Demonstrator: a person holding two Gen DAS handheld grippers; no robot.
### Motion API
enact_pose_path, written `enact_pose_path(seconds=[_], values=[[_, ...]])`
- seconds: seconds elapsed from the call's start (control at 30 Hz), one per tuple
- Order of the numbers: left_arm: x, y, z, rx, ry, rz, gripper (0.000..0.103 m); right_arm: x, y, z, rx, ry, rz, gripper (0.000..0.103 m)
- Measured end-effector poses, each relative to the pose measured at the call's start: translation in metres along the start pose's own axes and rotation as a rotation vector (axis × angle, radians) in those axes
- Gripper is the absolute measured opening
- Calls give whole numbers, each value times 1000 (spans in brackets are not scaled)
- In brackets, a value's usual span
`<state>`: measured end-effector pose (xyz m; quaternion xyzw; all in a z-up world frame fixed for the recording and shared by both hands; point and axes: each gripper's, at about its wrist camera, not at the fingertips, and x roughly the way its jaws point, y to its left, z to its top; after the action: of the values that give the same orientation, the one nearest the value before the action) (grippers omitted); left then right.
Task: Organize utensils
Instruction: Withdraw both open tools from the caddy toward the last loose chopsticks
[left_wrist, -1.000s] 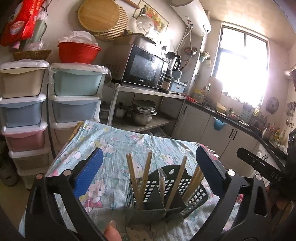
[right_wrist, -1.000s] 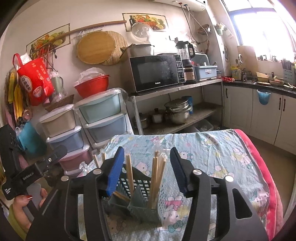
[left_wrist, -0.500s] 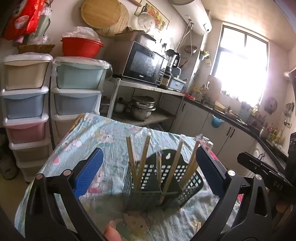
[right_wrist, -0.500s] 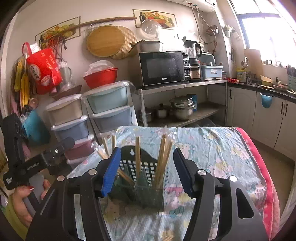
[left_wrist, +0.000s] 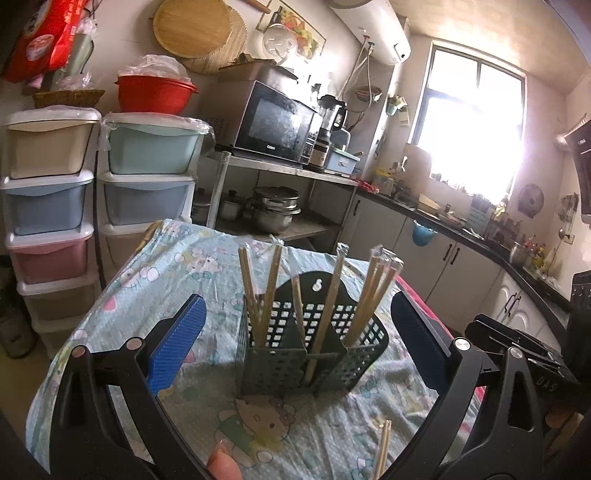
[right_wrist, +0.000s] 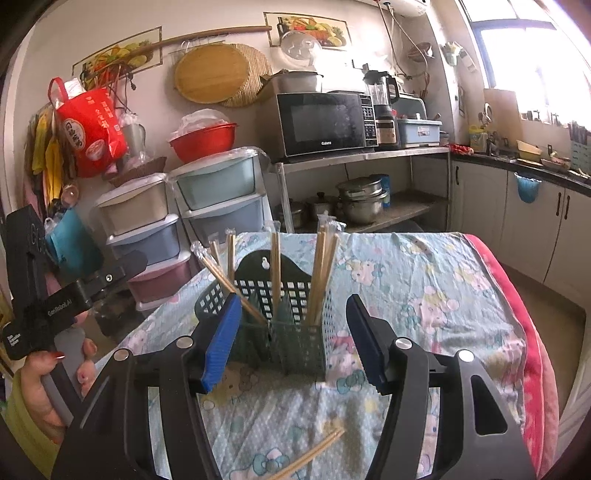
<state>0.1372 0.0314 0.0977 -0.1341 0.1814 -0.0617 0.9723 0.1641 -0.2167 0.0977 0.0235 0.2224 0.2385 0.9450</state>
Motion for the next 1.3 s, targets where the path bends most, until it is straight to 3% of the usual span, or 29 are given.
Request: enact_pose_path(seconds=[0.27, 1.13, 1.3], values=[[-5, -14, -19, 27, 36, -36, 92, -12, -11, -22, 6, 49, -29, 57], [35, -48, -87, 111, 234, -106, 92, -6, -56, -105, 120, 263, -114, 56], [46, -56, -99, 126, 283, -136, 92, -1, -64, -120, 136, 313, -118, 51]])
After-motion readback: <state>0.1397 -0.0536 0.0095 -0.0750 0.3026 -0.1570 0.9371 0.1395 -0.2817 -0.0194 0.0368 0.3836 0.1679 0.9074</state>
